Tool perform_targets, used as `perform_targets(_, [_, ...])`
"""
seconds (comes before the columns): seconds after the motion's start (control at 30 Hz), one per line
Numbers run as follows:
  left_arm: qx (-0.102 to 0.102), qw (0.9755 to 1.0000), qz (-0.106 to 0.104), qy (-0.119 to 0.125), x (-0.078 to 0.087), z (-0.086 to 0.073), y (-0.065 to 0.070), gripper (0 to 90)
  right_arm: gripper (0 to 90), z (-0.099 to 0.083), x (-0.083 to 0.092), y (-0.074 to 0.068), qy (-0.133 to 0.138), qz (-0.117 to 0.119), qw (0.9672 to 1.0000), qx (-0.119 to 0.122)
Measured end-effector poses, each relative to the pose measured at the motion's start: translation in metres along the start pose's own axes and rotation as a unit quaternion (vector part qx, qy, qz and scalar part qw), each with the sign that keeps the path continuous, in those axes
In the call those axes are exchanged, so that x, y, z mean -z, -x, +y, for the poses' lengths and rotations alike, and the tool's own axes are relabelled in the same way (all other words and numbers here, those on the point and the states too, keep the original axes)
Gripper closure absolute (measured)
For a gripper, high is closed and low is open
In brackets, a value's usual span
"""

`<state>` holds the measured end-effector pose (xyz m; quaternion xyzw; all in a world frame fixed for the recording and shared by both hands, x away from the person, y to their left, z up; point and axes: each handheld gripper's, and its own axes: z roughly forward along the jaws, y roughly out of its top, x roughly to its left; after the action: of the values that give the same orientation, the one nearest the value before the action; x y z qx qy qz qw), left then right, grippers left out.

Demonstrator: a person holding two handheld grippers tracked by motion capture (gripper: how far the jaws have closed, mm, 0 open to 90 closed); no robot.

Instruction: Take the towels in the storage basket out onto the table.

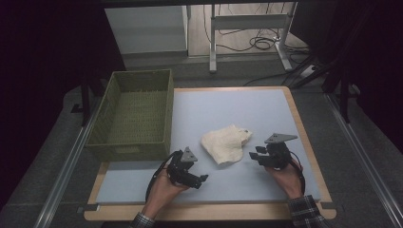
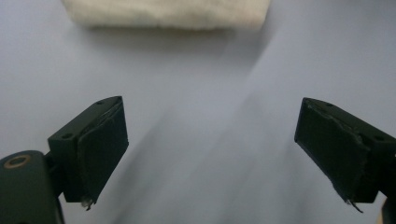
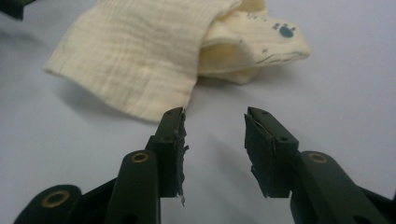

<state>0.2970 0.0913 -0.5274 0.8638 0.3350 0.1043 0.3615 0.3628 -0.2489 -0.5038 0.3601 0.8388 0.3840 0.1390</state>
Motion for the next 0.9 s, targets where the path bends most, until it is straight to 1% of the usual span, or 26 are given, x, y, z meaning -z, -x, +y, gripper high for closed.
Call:
perform_targets(0.07, [0.001,1.0000,0.002,-0.004,0.000,-0.008,-0.001,9.0,61.7,0.005,-0.001,0.004,0.001,0.000,1.0000,-0.002])
perform_targets(0.1, [0.003,1.0000,0.006,-0.005,0.000,-0.011,-0.001,8.7,62.8,0.008,-0.001,0.006,0.002,0.001,1.0000,-0.002])
perform_targets(0.13, [0.001,0.9999,0.012,-0.007,0.001,-0.015,-0.001,8.6,63.8,0.010,-0.001,0.007,0.004,0.003,1.0000,-0.003])
perform_targets(0.2, [0.002,0.9998,0.016,-0.009,0.001,-0.022,-0.002,8.5,66.1,0.016,-0.002,0.010,0.006,0.008,0.9999,-0.006])
perform_targets(0.23, [0.001,0.9998,0.020,-0.008,0.001,-0.025,-0.003,8.0,66.9,0.018,-0.002,0.011,0.007,0.009,0.9999,-0.006])
perform_targets(0.27, [0.001,0.9998,0.021,-0.002,0.001,-0.027,-0.002,7.2,68.1,0.022,-0.003,0.012,0.007,0.012,0.9999,-0.007])
perform_targets(0.33, [-0.001,0.9998,0.019,0.007,0.002,-0.030,-0.003,7.2,70.0,0.026,-0.004,0.013,0.007,0.013,0.9999,-0.007])
perform_targets(0.37, [0.000,0.9998,0.018,0.007,0.002,-0.031,-0.003,7.1,70.9,0.029,-0.005,0.014,0.007,0.012,0.9999,-0.005])
perform_targets(0.4, [0.000,0.9998,0.018,0.006,0.002,-0.030,-0.003,6.9,71.6,0.032,-0.006,0.015,0.006,0.011,0.9999,-0.004])
perform_targets(0.47, [0.001,0.9998,0.018,0.006,0.001,-0.031,-0.003,6.5,72.4,0.038,-0.007,0.018,0.002,-0.004,1.0000,-0.002])
perform_targets(0.57, [0.001,0.9998,0.019,0.008,0.001,-0.031,-0.003,6.5,72.3,0.045,-0.012,0.025,-0.002,-0.018,0.9998,-0.002])
perform_targets(0.63, [-0.001,0.9998,0.020,0.009,0.001,-0.031,-0.003,6.5,69.3,0.050,-0.017,0.029,-0.007,-0.028,0.9996,0.000])
perform_targets(0.73, [0.000,0.9998,0.020,0.010,0.001,-0.031,-0.002,6.5,59.9,0.056,-0.029,0.036,-0.012,-0.039,0.9991,-0.005])
perform_targets(0.83, [-0.002,0.9998,0.020,0.008,0.001,-0.031,-0.003,6.5,51.2,0.059,-0.042,0.041,-0.022,-0.042,0.9988,-0.010])
perform_targets(0.9, [-0.001,0.9998,0.020,0.008,0.001,-0.031,-0.003,6.5,49.9,0.058,-0.054,0.043,-0.033,-0.045,0.9984,-0.012])
